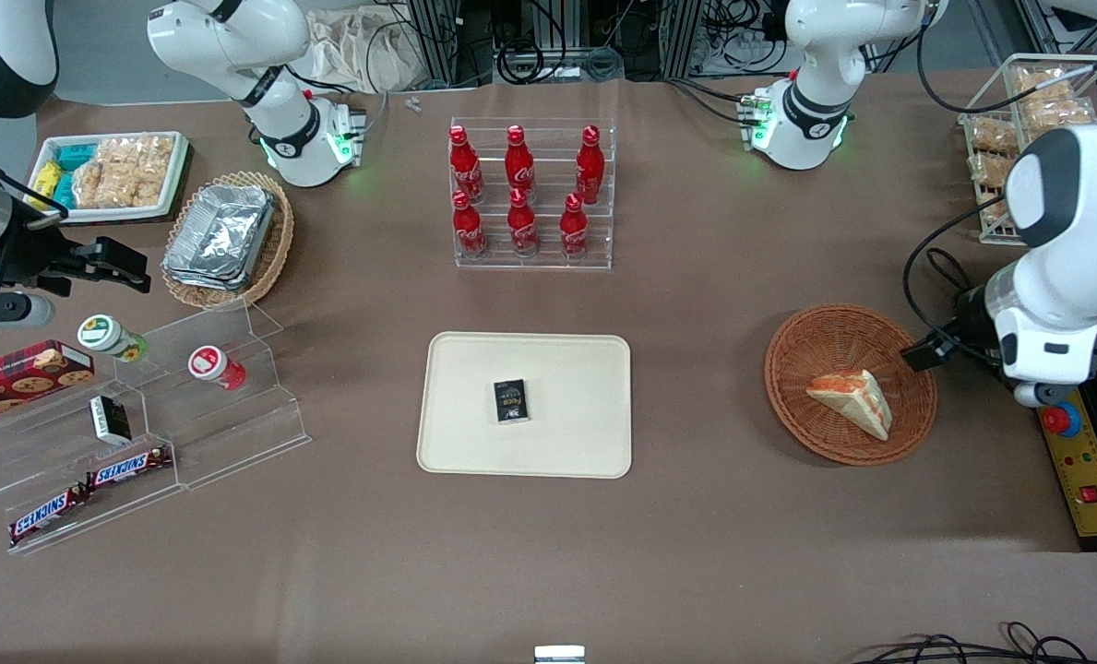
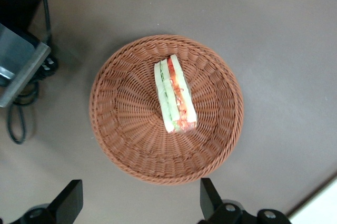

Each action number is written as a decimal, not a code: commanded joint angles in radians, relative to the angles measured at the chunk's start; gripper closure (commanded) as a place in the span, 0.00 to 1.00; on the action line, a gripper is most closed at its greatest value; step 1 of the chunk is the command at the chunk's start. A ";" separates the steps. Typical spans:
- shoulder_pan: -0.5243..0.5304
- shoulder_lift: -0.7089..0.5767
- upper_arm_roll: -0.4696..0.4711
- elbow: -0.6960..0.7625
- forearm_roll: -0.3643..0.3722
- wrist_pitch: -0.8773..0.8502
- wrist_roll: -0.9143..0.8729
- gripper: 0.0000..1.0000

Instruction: Place sandwich from basket to tray

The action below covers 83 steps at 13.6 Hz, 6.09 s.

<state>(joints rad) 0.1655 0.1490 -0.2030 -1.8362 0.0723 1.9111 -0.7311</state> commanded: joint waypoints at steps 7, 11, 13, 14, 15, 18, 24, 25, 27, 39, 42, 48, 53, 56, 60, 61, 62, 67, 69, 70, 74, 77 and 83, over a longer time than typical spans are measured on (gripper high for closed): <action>0.002 0.150 0.002 -0.077 0.014 0.210 -0.274 0.00; -0.007 0.176 0.002 -0.115 0.015 0.299 -0.295 0.00; -0.007 0.178 0.002 -0.159 0.015 0.365 -0.295 0.00; -0.007 0.179 0.002 -0.172 0.015 0.385 -0.295 0.00; -0.004 0.176 0.002 -0.182 0.017 0.388 -0.294 0.00; 0.000 0.179 0.004 -0.202 0.018 0.396 -0.294 0.00; 0.000 0.225 0.005 -0.204 0.029 0.457 -0.292 0.00; 0.000 0.239 0.005 -0.199 0.035 0.471 -0.295 0.08; 0.000 0.245 0.005 -0.189 0.034 0.476 -0.315 0.51; -0.009 0.234 -0.035 0.119 0.058 0.111 -0.318 1.00; -0.018 0.265 -0.111 0.329 0.057 -0.067 -0.288 1.00; -0.297 0.354 -0.135 0.520 0.058 -0.129 -0.084 1.00; -0.507 0.602 -0.134 0.643 0.161 -0.092 -0.079 1.00; -0.563 0.691 -0.133 0.641 0.165 0.035 -0.087 1.00; -0.584 0.744 -0.130 0.643 0.169 0.100 -0.087 1.00; -0.589 0.750 -0.130 0.643 0.169 0.100 -0.087 1.00; -0.589 0.751 -0.130 0.643 0.175 0.100 -0.088 0.62; -0.574 0.710 -0.130 0.643 0.181 0.082 -0.090 0.00; -0.543 0.635 -0.130 0.634 0.182 -0.011 -0.077 0.00; -0.503 0.594 -0.133 0.632 0.173 -0.074 -0.073 0.00; -0.385 0.373 -0.136 0.484 0.162 -0.172 -0.016 0.00; -0.285 0.194 -0.136 0.327 0.088 -0.170 0.098 0.00; -0.086 0.029 -0.135 0.264 0.007 -0.236 0.378 0.00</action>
<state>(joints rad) 0.0327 0.2271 -0.3306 -1.5275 0.0994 1.6883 -0.4195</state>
